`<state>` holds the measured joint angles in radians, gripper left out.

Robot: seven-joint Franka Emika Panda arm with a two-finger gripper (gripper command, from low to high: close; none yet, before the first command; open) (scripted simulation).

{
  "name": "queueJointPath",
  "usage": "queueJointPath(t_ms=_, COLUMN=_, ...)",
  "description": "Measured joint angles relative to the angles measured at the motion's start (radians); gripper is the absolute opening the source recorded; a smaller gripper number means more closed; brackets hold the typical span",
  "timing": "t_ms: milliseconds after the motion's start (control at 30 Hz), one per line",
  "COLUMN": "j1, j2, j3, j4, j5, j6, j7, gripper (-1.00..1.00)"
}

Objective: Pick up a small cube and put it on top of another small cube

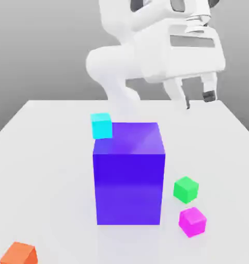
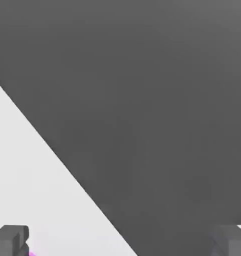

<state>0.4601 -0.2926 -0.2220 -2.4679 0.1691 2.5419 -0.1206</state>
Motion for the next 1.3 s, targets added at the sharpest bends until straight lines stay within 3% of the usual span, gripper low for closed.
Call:
queueJointPath(t_ms=267, j1=0.096, j2=0.195, j3=0.000, j4=-0.065, j5=0.057, j6=0.094, j7=-0.350, gripper=0.00)
queueJointPath(t_ms=500, j1=0.154, j2=0.353, j3=0.018, j4=-0.125, j5=0.026, j6=0.184, j7=-0.597, gripper=0.00)
queueJointPath(t_ms=667, j1=0.167, j2=0.458, j3=0.028, j4=-0.162, j5=-0.060, j6=0.257, j7=-0.709, gripper=0.00)
queueJointPath(t_ms=900, j1=0.099, j2=0.649, j3=0.116, j4=-0.128, j5=0.011, j6=0.407, j7=-0.782, gripper=0.00)
queueJointPath(t_ms=933, j1=0.091, j2=0.665, j3=0.126, j4=-0.125, j5=0.019, j6=0.419, j7=-0.787, gripper=-1.00)
queueJointPath(t_ms=1133, j1=0.087, j2=0.673, j3=0.131, j4=-0.123, j5=0.023, j6=0.423, j7=-0.790, gripper=-1.00)
queueJointPath(t_ms=1300, j1=0.132, j2=0.566, j3=0.073, j4=-0.145, j5=-0.035, j6=0.341, j7=-0.748, gripper=-1.00)
